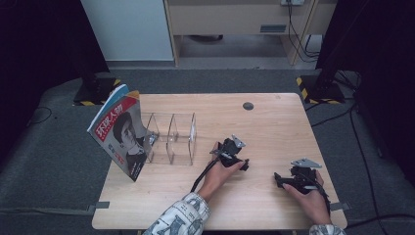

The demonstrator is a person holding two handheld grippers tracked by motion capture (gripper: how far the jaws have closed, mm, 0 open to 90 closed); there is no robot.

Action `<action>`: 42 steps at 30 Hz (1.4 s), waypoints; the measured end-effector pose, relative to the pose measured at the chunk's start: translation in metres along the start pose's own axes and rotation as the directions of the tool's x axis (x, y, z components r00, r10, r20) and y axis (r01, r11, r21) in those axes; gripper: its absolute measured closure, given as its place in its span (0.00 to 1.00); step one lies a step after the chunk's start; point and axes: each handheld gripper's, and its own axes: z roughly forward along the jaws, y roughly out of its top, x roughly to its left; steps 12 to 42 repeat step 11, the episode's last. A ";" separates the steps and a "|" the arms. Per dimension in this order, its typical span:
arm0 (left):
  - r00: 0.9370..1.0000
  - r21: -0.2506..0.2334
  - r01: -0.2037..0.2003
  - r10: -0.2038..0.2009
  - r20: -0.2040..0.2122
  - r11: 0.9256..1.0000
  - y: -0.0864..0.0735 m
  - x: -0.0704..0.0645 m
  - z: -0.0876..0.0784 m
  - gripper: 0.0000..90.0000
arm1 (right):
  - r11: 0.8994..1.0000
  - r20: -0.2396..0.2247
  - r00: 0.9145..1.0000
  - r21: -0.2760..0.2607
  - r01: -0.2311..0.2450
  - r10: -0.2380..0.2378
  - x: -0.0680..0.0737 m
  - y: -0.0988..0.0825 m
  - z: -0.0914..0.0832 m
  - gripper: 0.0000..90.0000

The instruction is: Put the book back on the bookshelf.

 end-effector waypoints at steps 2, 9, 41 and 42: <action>1.000 -0.020 0.006 -0.006 0.002 1.000 -0.002 0.000 0.001 0.08 | 1.000 0.000 1.000 0.000 0.000 0.000 0.000 0.000 0.000 0.05; 0.998 -0.036 0.057 -0.056 0.032 0.998 -0.005 0.001 0.005 0.05 | 1.000 0.002 1.000 -0.001 0.000 0.000 0.000 0.000 0.000 0.05; 0.998 -0.034 0.057 -0.057 0.027 0.998 -0.005 0.001 0.005 0.04 | 1.000 0.002 1.000 0.000 0.000 0.000 0.000 0.000 0.000 0.05; 0.998 -0.034 0.057 -0.057 0.027 0.998 -0.005 0.001 0.005 0.04 | 1.000 0.002 1.000 0.000 0.000 0.000 0.000 0.000 0.000 0.05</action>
